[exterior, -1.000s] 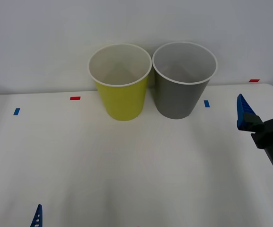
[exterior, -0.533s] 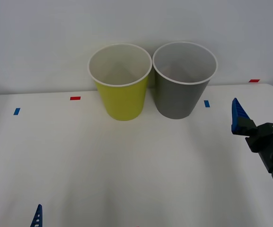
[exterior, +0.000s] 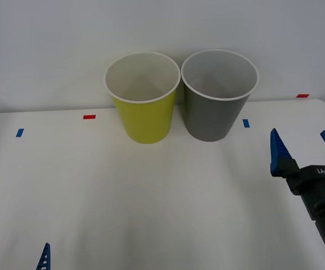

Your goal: Put cans in the gray bin and PET bottles in the light green bin.

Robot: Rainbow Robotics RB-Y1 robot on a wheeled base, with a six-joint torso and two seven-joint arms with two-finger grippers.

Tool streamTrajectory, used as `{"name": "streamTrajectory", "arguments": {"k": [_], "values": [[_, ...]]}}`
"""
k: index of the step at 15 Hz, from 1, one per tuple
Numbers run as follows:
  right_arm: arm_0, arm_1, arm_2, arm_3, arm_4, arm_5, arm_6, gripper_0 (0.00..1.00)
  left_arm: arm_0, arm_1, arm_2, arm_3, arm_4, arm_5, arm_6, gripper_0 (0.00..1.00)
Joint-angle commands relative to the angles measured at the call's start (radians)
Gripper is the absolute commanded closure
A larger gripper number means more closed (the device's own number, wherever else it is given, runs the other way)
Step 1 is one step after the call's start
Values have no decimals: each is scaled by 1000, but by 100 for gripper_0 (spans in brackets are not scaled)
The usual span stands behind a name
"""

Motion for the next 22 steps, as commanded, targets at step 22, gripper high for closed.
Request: {"name": "streamTrajectory", "arguments": {"k": [22], "values": [[433, -56, 166, 353, -77, -741, 208, 0, 0, 0, 0, 0, 0, 0, 0, 0]]}}
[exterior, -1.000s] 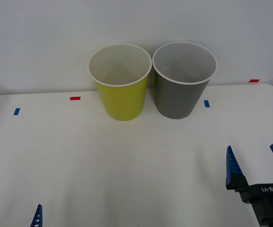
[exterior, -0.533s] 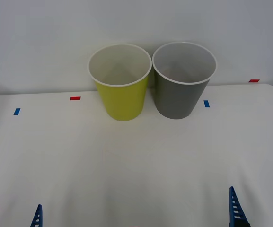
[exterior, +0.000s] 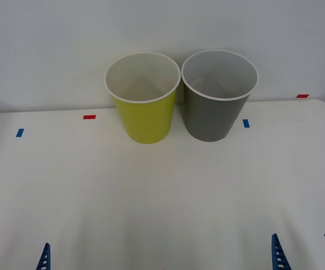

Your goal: Put cans in the gray bin and PET bottles in the light green bin.

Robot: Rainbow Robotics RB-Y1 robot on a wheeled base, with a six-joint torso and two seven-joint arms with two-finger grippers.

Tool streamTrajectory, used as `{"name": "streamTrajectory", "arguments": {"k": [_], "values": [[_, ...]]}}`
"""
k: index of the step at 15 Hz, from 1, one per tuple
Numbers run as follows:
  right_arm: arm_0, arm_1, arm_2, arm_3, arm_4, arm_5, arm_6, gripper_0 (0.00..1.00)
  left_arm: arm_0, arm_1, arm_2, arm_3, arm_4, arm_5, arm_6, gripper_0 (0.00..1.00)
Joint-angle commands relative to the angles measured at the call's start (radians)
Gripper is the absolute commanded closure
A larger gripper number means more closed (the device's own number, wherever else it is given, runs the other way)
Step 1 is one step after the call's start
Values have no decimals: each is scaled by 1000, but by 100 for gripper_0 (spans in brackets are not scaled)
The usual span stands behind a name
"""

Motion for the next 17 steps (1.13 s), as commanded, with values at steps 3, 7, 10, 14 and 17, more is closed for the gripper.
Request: {"name": "streamTrajectory", "arguments": {"k": [3, 7, 10, 14, 17], "values": [[0, 0, 0, 0, 0, 0, 0, 0, 0, 0, 0, 0, 0, 0, 0, 0], [0, 0, 0, 0, 0, 0, 0, 0, 0, 0, 0, 0, 0, 0, 0, 0], [0, 0, 0, 0, 0, 0, 0, 0, 0, 0, 0, 0, 0, 0, 0, 0], [0, 0, 0, 0, 0, 0, 0, 0, 0, 0, 0, 0, 0, 0, 0, 0], [0, 0, 0, 0, 0, 0, 0, 0, 0, 0, 0, 0, 0, 0, 0, 0]]}}
